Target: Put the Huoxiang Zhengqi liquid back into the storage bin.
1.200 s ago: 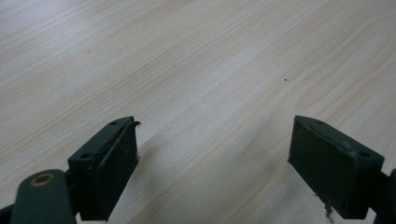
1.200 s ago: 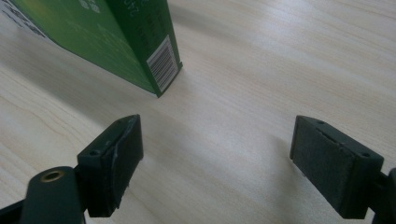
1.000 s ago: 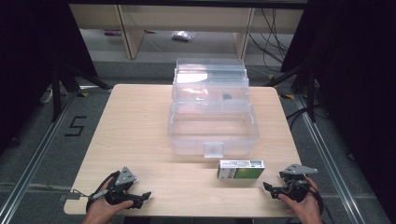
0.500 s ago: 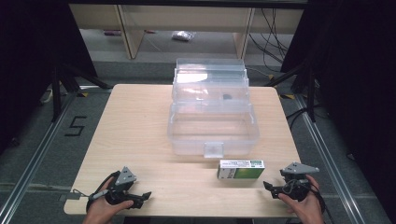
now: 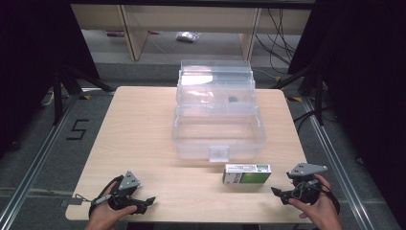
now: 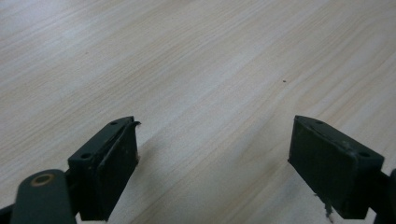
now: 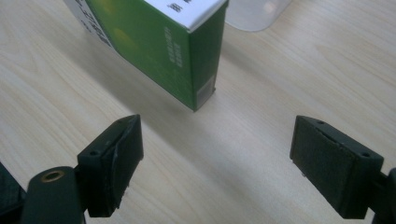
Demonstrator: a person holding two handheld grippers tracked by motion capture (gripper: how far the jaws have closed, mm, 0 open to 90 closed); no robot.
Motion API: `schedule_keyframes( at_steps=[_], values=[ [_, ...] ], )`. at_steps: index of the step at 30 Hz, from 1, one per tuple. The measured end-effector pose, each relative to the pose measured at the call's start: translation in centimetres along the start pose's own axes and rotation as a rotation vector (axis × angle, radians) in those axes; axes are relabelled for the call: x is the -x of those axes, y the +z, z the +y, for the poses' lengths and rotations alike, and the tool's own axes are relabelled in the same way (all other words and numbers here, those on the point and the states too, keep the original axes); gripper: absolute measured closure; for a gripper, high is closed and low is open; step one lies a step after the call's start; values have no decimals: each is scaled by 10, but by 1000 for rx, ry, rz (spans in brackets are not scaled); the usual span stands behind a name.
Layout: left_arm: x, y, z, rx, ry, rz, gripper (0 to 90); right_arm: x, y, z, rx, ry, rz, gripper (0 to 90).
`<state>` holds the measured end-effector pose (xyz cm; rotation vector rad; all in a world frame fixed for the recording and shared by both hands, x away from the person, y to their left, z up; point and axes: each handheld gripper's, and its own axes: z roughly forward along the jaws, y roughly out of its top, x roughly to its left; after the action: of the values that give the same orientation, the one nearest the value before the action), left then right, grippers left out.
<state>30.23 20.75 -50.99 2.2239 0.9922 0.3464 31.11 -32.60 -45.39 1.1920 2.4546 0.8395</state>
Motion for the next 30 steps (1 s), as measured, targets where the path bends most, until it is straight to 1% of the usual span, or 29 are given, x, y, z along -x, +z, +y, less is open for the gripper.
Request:
schedule_keyframes(
  at_steps=[1,2,3,4,5,6,7,8,9,10,11,12,13,14,15,16,18,19,20,21,22,23,24,25,26,27,28,29,30],
  values=[
    [0,0,0,-1,1,0,151,0,1,1,12,-11,-9,183],
    [0,0,0,1,-1,0,151,-2,0,4,6,2,-4,183],
    [0,0,0,3,-5,-1,151,-1,-1,6,-8,-34,-2,184],
    [0,-1,0,-4,2,-9,151,-5,-2,8,-12,5,9,184],
    [-1,-1,0,-6,2,-8,151,-4,-2,9,-16,-27,6,184],
    [-1,0,0,-7,3,-7,151,-3,-4,13,-34,-44,12,185],
    [0,1,0,5,-11,0,151,-4,-3,14,-15,-55,13,186],
    [0,1,0,4,-10,-1,151,-5,-5,18,-24,-54,17,186],
    [0,0,0,3,-7,-2,151,-5,-6,21,-38,-79,21,186],
    [0,0,0,2,-7,-3,151,-7,-5,24,-20,-77,19,186],
    [-1,-1,0,-7,3,-9,151,-7,-8,27,-46,-82,31,186],
    [-1,-1,0,-6,3,-8,151,-7,-7,30,-36,-111,28,187],
    [0,0,0,1,-5,-3,151,-10,-7,32,-34,-109,26,187],
    [-1,-1,0,-2,-1,-8,151,-11,-8,36,-46,-117,34,187],
    [-1,-1,0,-5,2,-9,151,-11,-8,39,-40,-135,32,187],
    [-1,-1,0,-5,3,-9,151,-15,-8,42,-45,-130,39,188],
    [-1,0,0,0,-2,-3,151,-15,-8,47,-50,-167,36,188],
    [-1,0,0,6,-6,-1,151,-17,-8,49,-52,-154,35,188],
    [-1,-1,0,-8,-2,-10,151,-16,-7,51,-53,-179,33,187],
    [-1,0,-1,1,-13,-4,151,-17,-7,52,-64,-173,41,189],
    [0,0,-1,7,-19,-3,151,-19,-6,53,-60,-162,47,192],
    [-1,-1,0,-3,-7,-9,151,-17,-8,55,-74,-193,47,192],
    [-1,-1,0,-9,7,-7,151,-18,-7,57,-76,-176,52,191],
    [0,0,0,3,-6,-2,151,-19,-6,56,-64,-170,49,191],
    [-1,0,0,1,-3,-2,151,-17,-7,58,-74,-191,55,191],
    [-1,0,0,2,-5,-1,151,-17,-7,59,-74,-189,54,191],
    [-1,0,0,8,-8,0,151,-19,-6,59,-63,-170,55,191],
    [0,1,0,0,-20,-1,151,-18,-7,61,-77,-189,59,191],
    [0,1,-1,3,-19,-1,151,-17,-7,62,-75,-206,55,191]
  ],
)
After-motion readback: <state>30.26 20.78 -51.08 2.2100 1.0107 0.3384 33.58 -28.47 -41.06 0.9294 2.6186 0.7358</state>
